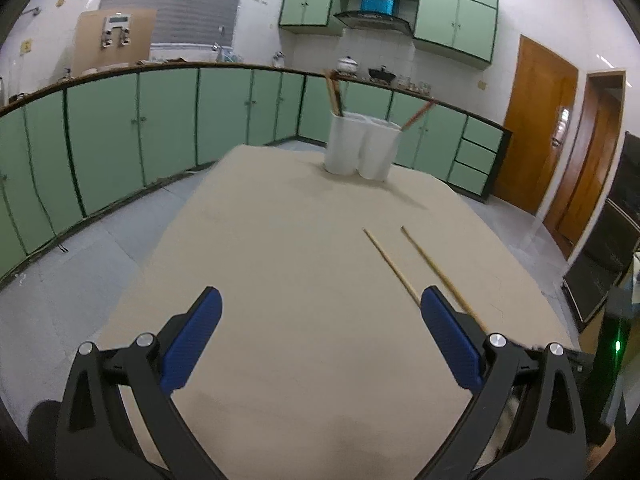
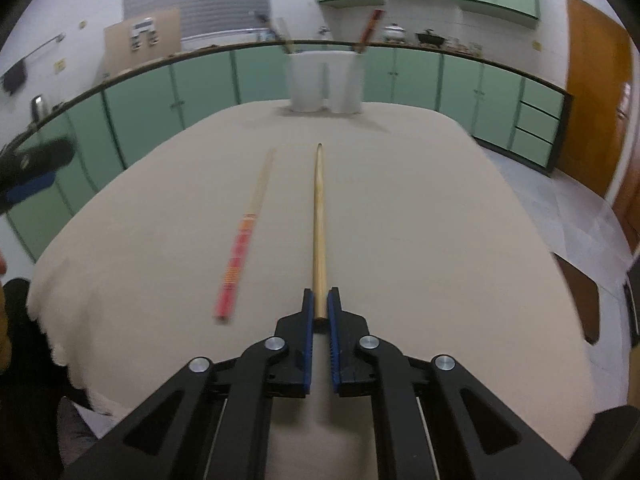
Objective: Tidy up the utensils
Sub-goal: 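Grasp the plain wooden chopstick with the right tool while the left tool grasps the red-patterned one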
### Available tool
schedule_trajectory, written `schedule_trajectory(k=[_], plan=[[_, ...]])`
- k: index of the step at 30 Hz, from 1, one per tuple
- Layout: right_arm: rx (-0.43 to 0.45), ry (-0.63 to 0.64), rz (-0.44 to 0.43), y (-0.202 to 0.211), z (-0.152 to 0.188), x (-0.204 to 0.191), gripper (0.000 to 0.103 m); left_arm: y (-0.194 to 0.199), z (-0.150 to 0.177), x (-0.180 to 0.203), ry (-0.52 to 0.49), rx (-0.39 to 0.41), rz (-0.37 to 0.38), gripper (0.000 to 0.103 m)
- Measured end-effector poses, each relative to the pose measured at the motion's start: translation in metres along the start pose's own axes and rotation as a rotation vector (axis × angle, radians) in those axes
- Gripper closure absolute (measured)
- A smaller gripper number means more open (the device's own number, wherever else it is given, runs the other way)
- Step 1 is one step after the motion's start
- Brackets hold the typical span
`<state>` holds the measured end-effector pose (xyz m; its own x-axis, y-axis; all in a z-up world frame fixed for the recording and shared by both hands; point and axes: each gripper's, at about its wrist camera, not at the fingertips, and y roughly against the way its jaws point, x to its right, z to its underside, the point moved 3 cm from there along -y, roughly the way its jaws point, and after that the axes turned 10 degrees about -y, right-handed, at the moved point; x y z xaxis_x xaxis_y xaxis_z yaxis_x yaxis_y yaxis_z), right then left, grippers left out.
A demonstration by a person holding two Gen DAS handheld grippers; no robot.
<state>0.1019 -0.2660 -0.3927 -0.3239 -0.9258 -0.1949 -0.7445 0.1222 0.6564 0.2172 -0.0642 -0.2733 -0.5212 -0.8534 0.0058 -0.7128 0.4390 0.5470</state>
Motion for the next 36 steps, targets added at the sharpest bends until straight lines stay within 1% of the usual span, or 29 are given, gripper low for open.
schedule_trajectory(k=[2,4,6,10,13,16,18,19,20,21,23,25,27,30,31,32,33,34,35,36], plan=[[-0.004,-0.054,0.02,0.001,-0.004,0.021,0.096,-0.005,0.003,0.016,-0.016,-0.006,0.016,0.006],[0.009,-0.068,0.037,0.004,-0.006,0.035,0.096,-0.009,0.008,0.029,-0.026,-0.006,0.019,0.006],[0.01,-0.078,0.034,0.006,-0.007,0.042,0.096,-0.015,0.015,0.044,-0.032,-0.006,0.021,0.006],[0.02,-0.079,0.025,0.008,-0.007,0.047,0.096,-0.025,0.024,0.069,-0.042,-0.001,0.002,0.006],[0.023,-0.069,0.018,0.009,-0.005,0.047,0.096,-0.034,0.031,0.091,-0.065,-0.013,0.002,0.007],[0.028,-0.073,0.017,0.011,-0.005,0.052,0.096,-0.043,0.036,0.106,-0.073,-0.039,0.021,0.007],[0.027,-0.089,0.016,0.012,-0.004,0.056,0.096,-0.049,0.039,0.111,-0.083,-0.053,0.021,0.007],[0.029,-0.097,0.018,0.012,-0.005,0.059,0.096,-0.052,0.04,0.112,-0.084,-0.063,0.021,0.013],[0.028,-0.103,0.017,0.012,-0.005,0.06,0.096,-0.056,0.042,0.112,-0.08,-0.08,0.024,0.022],[0.026,-0.108,0.016,0.011,-0.006,0.062,0.096,-0.06,0.043,0.111,-0.077,-0.095,0.028,0.027],[0.026,-0.108,0.013,0.011,-0.006,0.061,0.096,-0.064,0.047,0.106,-0.062,-0.114,0.027,0.041],[0.026,-0.1,0.009,0.01,-0.006,0.058,0.096,-0.064,0.048,0.103,-0.056,-0.108,0.015,0.048],[0.026,-0.088,0.005,0.01,-0.006,0.055,0.096,-0.064,0.048,0.102,-0.053,-0.103,0.013,0.05],[0.025,-0.076,0.004,0.009,-0.005,0.051,0.096,-0.062,0.051,0.101,-0.057,-0.094,0.005,0.057],[0.025,-0.073,0.004,0.009,-0.004,0.051,0.096,-0.061,0.053,0.102,-0.061,-0.09,0.001,0.062],[0.024,-0.068,0.003,0.009,-0.004,0.049,0.096,-0.061,0.053,0.103,-0.063,-0.087,-0.002,0.069],[0.024,-0.061,0.001,0.008,-0.004,0.047,0.096,-0.061,0.054,0.103,-0.066,-0.085,-0.004,0.073],[0.023,-0.056,-0.001,0.007,-0.004,0.045,0.096,-0.061,0.055,0.103,-0.07,-0.085,-0.006,0.082],[0.022,-0.05,-0.005,0.006,-0.004,0.042,0.096,-0.06,0.056,0.102,-0.07,-0.085,-0.01,0.088],[0.02,-0.044,-0.009,0.005,-0.005,0.039,0.096,-0.06,0.056,0.101,-0.069,-0.082,-0.015,0.092]])
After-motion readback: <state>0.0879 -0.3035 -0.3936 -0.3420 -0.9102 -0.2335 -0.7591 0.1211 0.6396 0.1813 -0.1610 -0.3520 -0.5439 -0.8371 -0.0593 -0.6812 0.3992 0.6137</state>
